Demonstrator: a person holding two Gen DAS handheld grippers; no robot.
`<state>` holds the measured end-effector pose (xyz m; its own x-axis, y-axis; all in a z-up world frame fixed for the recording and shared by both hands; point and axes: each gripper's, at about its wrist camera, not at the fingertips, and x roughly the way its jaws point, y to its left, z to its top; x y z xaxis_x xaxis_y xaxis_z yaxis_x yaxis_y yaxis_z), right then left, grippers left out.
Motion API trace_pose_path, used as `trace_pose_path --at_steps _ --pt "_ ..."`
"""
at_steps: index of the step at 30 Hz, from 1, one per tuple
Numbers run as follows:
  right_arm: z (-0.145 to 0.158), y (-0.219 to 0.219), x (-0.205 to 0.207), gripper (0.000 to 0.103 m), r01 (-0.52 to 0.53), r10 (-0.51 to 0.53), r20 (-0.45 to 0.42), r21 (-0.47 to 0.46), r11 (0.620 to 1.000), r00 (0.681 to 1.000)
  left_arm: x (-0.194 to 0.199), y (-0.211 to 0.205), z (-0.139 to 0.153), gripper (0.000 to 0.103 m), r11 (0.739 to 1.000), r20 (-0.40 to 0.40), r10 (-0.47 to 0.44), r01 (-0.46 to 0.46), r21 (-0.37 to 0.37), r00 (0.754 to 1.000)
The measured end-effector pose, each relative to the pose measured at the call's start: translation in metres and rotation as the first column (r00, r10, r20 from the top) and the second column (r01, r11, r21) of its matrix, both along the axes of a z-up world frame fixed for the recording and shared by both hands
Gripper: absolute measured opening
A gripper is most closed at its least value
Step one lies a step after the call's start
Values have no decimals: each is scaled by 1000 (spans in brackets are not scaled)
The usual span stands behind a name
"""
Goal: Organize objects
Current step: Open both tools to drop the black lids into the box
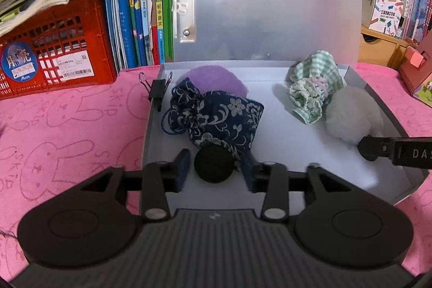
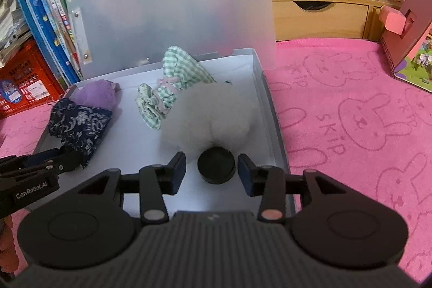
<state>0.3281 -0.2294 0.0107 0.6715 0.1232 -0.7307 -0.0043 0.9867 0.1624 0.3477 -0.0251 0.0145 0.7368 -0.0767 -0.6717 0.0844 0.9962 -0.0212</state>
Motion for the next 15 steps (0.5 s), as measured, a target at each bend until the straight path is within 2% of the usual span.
trace_pose_path --at_steps 8,15 --pt "20 5 -27 64 -30 31 55 -16 999 998 -24 -5 24 65 999 46 -35 35 -2 998" --pt "42 12 -64 66 -77 81 120 -36 996 990 -58 -2 44 69 997 103 -70 68 22 992"
